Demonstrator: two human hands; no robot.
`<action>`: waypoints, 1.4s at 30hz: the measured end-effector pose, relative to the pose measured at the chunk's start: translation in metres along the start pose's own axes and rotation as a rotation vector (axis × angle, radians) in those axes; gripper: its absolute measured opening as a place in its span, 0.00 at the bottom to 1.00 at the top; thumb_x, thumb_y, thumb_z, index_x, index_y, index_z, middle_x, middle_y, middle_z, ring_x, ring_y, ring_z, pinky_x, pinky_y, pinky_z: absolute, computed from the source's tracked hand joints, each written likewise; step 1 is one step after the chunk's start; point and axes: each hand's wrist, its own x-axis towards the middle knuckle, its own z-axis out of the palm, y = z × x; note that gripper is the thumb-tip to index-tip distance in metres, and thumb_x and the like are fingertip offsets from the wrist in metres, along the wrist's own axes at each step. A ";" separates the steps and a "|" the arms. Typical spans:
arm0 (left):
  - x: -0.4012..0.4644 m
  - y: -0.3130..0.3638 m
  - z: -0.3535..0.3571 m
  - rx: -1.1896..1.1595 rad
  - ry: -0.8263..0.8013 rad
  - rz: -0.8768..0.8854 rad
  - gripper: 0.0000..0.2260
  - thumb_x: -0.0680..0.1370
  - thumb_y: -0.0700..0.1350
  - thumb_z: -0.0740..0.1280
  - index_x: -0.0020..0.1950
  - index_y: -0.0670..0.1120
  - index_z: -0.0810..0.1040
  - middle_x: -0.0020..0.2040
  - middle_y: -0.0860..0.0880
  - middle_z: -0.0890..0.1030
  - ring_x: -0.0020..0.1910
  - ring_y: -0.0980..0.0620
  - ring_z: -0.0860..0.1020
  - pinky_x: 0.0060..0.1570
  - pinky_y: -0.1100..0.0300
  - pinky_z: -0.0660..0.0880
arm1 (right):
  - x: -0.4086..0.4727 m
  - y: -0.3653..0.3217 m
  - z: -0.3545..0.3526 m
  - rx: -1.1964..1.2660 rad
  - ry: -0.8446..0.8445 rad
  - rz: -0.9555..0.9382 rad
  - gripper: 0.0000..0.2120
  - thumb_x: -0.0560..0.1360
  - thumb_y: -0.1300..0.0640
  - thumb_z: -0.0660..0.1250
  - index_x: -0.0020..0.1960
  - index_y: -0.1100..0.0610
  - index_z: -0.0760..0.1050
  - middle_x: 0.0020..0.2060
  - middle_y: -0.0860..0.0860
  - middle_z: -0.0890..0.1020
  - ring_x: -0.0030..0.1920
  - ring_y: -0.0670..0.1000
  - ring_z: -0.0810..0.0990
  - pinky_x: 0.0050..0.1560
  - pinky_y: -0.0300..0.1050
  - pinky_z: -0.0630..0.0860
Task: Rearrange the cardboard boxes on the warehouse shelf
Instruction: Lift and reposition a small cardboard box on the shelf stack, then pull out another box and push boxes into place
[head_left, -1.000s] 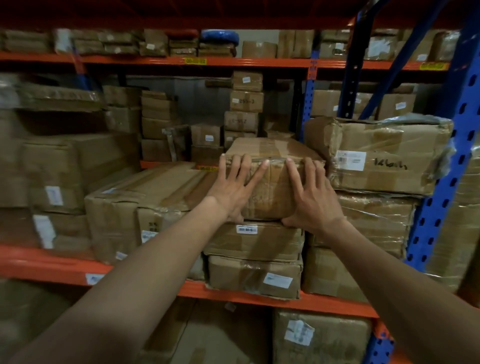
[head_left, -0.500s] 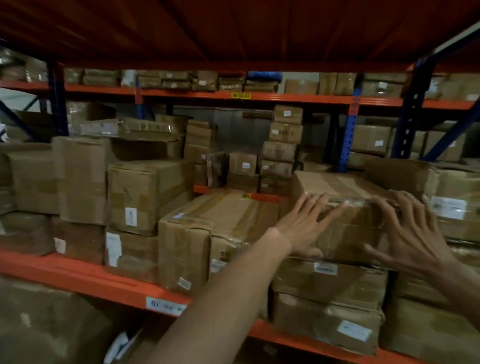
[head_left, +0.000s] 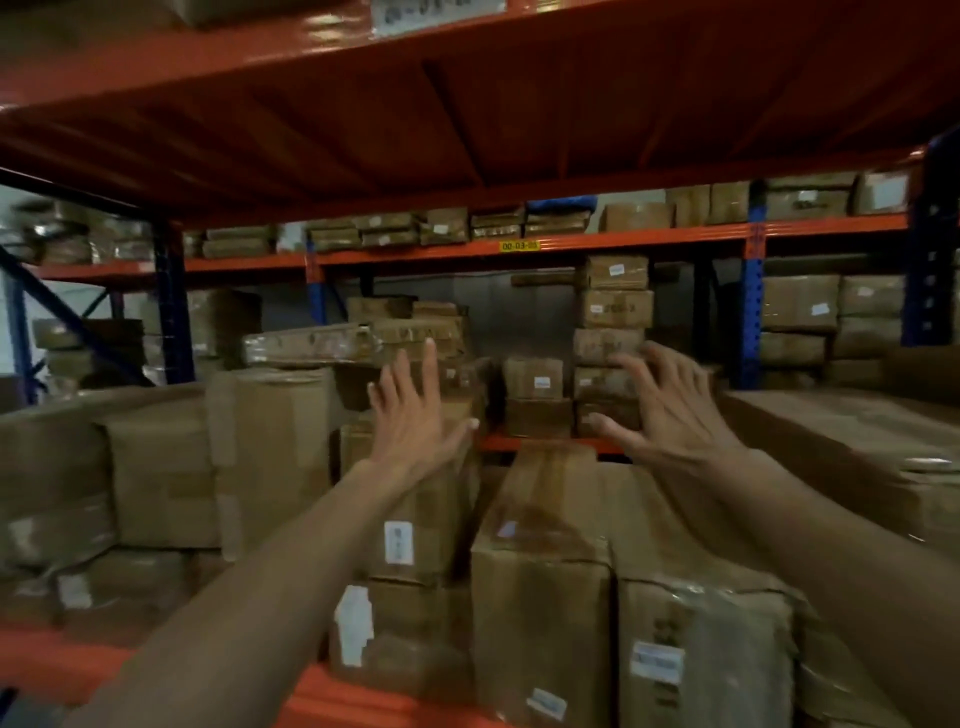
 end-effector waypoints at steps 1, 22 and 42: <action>0.009 -0.016 -0.006 -0.022 0.010 -0.044 0.50 0.76 0.65 0.64 0.78 0.51 0.28 0.79 0.37 0.39 0.78 0.35 0.42 0.74 0.38 0.43 | 0.016 -0.018 0.011 0.062 -0.008 0.003 0.40 0.69 0.25 0.50 0.76 0.44 0.54 0.75 0.57 0.56 0.74 0.59 0.54 0.74 0.59 0.54; 0.155 -0.091 0.025 -0.361 0.167 -0.393 0.39 0.77 0.68 0.58 0.80 0.47 0.52 0.79 0.33 0.42 0.77 0.31 0.43 0.73 0.34 0.52 | 0.270 -0.139 0.176 1.161 -0.173 0.449 0.30 0.78 0.31 0.50 0.69 0.49 0.68 0.60 0.54 0.77 0.58 0.55 0.76 0.51 0.52 0.70; 0.110 -0.080 -0.005 -0.763 0.390 -0.301 0.24 0.73 0.69 0.64 0.52 0.49 0.72 0.52 0.47 0.78 0.50 0.49 0.77 0.42 0.60 0.68 | 0.229 -0.161 0.102 1.298 0.171 0.807 0.14 0.79 0.47 0.63 0.55 0.56 0.76 0.51 0.56 0.82 0.48 0.55 0.82 0.55 0.52 0.79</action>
